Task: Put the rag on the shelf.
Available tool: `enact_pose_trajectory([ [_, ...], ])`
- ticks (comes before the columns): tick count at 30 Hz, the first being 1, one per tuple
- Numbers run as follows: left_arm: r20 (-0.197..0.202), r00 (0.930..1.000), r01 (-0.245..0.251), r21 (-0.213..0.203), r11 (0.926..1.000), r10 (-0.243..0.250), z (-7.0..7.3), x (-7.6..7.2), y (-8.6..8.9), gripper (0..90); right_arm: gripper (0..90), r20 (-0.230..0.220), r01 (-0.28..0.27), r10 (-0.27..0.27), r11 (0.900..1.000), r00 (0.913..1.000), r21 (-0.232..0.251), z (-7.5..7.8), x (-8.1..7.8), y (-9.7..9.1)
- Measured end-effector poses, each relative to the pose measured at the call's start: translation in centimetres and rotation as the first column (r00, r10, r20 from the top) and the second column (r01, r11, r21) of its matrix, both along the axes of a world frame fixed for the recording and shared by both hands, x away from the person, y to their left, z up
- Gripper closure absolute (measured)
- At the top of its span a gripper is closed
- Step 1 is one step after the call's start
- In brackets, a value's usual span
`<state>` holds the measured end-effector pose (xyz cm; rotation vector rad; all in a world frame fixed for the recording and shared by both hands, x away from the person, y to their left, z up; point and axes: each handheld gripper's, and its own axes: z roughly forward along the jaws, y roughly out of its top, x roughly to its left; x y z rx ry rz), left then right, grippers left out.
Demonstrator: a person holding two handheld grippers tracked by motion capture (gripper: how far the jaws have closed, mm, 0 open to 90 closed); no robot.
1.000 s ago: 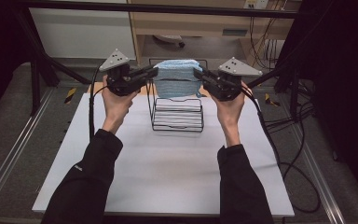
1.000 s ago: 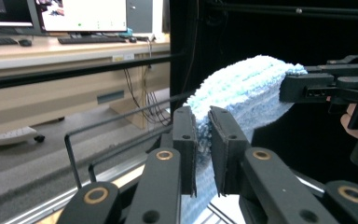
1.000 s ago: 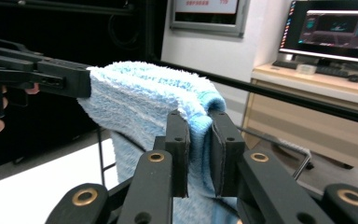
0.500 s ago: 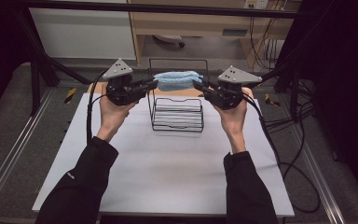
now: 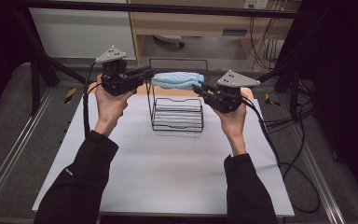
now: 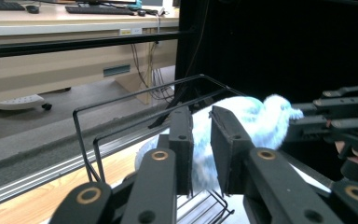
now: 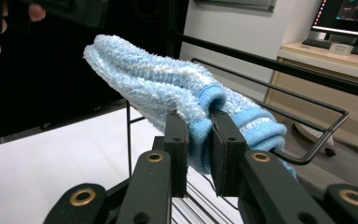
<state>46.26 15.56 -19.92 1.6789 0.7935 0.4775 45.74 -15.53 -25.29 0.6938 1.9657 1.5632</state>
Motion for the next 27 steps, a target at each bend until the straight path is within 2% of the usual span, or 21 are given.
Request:
enact_pose_trajectory([
  [3,-0.028,0.9996,-0.006,0.033,0.9994,0.007,0.0,0.6,-0.7,83.0,78.5,0.000,-0.004,0.004,1.0000,1.0000,0.001,-0.1,0.0,0.0],
  [4,-0.051,0.9987,0.003,0.045,0.9990,-0.001,-0.2,0.8,-1.1,84.3,78.3,-0.001,-0.004,0.004,1.0000,1.0000,0.002,-0.2,0.0,0.0],
  [11,-0.090,0.9952,0.047,0.093,0.9945,-0.039,-1.8,0.7,-1.8,87.3,73.1,-0.010,-0.014,0.014,0.9998,0.9998,-0.014,-0.2,-0.2,0.0],
  [16,-0.097,0.9940,0.060,0.116,0.9915,-0.049,-2.6,0.7,-1.9,88.1,66.4,-0.020,-0.029,0.029,0.9996,0.9994,-0.004,-0.2,-0.4,-0.1],
  [20,-0.102,0.9936,0.063,0.129,0.9896,-0.050,-3.2,0.7,-1.9,88.2,54.1,-0.030,-0.038,0.039,0.9992,0.9988,0.012,-0.1,-0.5,0.0],
  [22,-0.103,0.9934,0.065,0.138,0.9883,-0.051,-3.4,0.7,-1.9,88.3,52.3,-0.027,-0.034,0.035,0.9993,0.9990,0.014,0.0,-0.6,0.0],
  [23,-0.104,0.9932,0.067,0.149,0.9865,-0.051,-3.6,0.7,-2.0,88.5,47.1,-0.027,-0.030,0.031,0.9993,0.9992,0.023,0.1,-0.7,0.0],
  [27,-0.099,0.9937,0.070,0.168,0.9832,-0.053,-3.9,0.7,-2.2,88.8,42.6,-0.018,-0.034,0.035,0.9981,0.9992,0.051,0.6,-0.9,0.0],
])
